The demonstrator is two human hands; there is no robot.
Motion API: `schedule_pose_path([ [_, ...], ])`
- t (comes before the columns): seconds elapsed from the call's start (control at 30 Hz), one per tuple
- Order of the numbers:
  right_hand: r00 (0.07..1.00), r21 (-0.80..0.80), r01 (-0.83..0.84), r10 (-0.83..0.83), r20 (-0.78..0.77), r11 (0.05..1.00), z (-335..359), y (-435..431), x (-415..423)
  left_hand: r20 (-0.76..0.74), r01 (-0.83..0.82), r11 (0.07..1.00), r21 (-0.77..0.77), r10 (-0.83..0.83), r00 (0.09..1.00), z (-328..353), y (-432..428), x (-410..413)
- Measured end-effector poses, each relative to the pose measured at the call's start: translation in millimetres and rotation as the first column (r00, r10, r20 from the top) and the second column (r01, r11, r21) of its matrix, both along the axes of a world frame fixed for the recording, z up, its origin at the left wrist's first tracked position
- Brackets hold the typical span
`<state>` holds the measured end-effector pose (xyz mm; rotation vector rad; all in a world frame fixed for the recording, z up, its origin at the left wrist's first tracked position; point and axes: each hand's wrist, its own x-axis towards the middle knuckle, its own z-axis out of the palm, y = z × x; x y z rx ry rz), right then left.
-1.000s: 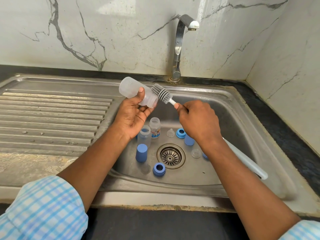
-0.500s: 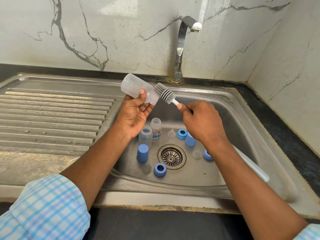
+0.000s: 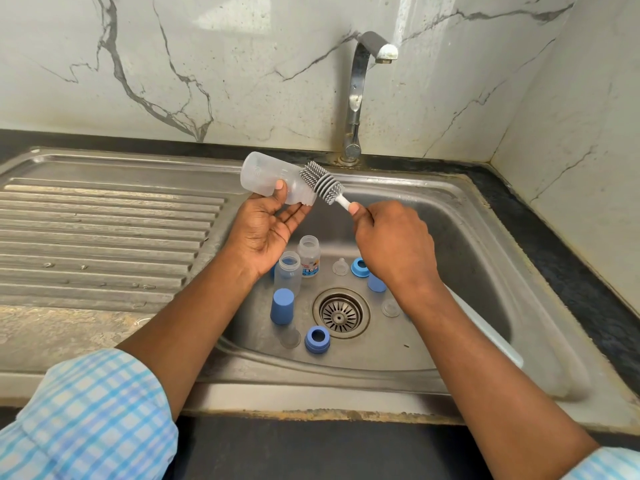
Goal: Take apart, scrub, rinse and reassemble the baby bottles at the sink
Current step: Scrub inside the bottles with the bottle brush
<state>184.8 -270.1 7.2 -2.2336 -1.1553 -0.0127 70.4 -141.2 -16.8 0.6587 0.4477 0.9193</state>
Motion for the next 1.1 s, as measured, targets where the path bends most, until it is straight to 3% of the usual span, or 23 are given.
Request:
schedule_pose_path([
  [0.3,1.0,-0.019,0.026,-0.026,0.002,0.999,-0.6,-1.1,4.8,-0.028,0.005,0.996,0.084,-0.003,1.0,-2.6,-0.1,1.7],
  [0.57,0.996,0.0,-0.062,0.062,0.068,0.998,0.0,-5.8,-7.2,-0.036,-0.184,0.981,0.061,0.186,0.982,-4.5,5.7,0.5],
  [0.77,0.995,0.037,-0.033,0.029,0.096,0.999,2.1,-5.2,-5.2,-0.126,-0.063,0.996,0.056,0.069,0.99,-4.4,-4.5,3.3],
  [0.9,0.994,0.071,0.0,-0.008,0.112,0.997,3.1,-9.1,7.8,-0.226,0.043,0.991,0.128,-0.014,0.974,-5.1,-6.2,3.2],
  [1.1,0.992,0.082,0.046,-0.055,0.111,0.996,3.1,-10.0,22.1,-0.351,0.055,0.908,0.416,0.104,0.931,-10.3,-6.6,5.6],
])
